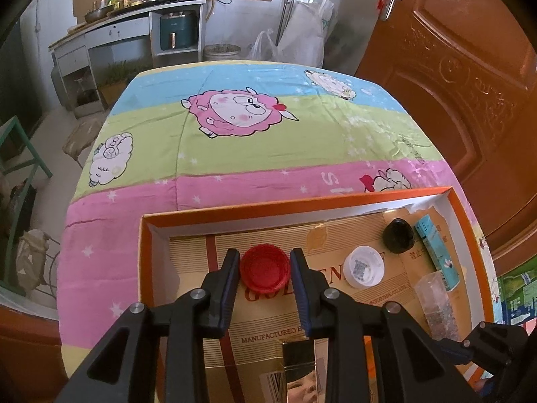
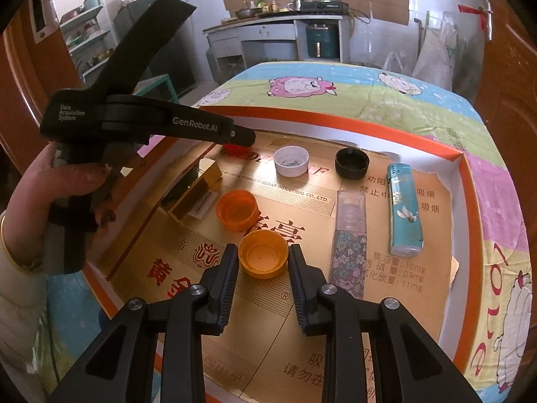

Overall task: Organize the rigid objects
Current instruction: 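Lower the orange cap into the tray and open the right tool, then open the left tool to drop the red cap while the right tool withdraws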

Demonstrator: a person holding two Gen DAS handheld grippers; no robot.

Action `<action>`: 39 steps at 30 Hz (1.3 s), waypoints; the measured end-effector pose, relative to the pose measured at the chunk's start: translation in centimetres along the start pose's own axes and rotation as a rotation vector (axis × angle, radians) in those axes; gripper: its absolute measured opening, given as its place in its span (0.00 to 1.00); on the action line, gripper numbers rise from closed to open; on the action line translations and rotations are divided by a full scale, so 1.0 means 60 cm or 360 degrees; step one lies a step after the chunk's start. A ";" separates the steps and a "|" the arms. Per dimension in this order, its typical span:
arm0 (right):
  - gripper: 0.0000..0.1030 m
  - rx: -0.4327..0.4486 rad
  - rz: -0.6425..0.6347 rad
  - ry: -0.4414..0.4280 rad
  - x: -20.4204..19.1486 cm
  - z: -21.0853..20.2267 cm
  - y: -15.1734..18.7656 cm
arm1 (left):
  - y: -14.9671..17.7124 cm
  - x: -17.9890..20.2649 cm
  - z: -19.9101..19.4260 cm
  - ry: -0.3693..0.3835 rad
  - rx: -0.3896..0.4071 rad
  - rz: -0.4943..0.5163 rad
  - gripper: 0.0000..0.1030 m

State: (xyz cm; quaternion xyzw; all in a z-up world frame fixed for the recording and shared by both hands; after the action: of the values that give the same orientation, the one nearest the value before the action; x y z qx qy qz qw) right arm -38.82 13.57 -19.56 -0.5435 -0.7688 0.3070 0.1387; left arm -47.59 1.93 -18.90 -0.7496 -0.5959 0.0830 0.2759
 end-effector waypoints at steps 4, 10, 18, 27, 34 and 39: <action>0.30 0.0001 0.0003 -0.0002 -0.003 -0.002 -0.001 | 0.001 -0.003 -0.004 0.0022 0.0014 -0.0021 0.30; 0.51 0.0036 0.0044 -0.0010 -0.003 -0.012 -0.002 | 0.002 0.007 -0.036 0.0078 0.0088 -0.0028 0.30; 0.53 0.0078 0.0069 0.0003 -0.011 -0.045 0.000 | 0.005 0.019 -0.072 0.0039 0.0140 0.0010 0.46; 0.53 0.0101 0.0102 0.0015 -0.022 -0.090 0.016 | 0.025 0.015 -0.139 0.0068 0.0266 -0.0038 0.46; 0.53 0.0122 0.0136 0.0050 -0.038 -0.125 0.042 | 0.060 0.015 -0.203 0.0066 0.0362 -0.0076 0.46; 0.53 0.0131 0.0184 0.0078 -0.042 -0.148 0.061 | 0.094 0.026 -0.244 0.0049 0.0410 -0.0073 0.46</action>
State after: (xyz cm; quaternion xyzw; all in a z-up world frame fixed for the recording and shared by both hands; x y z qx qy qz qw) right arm -30.26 14.90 -14.67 -0.5883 -0.7192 0.3324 0.1616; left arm -35.72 -2.02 -9.25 -0.6953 -0.5931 0.1410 0.3807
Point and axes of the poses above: each gripper's, at about its wrist camera, not at the fingertips, and z roughly the way its jaws point, x to its right, y to its underside, the point moved 3 cm from there along z, roughly the way its jaws point, and after that the axes turned 3 degrees about y, right-handed, at the moved point
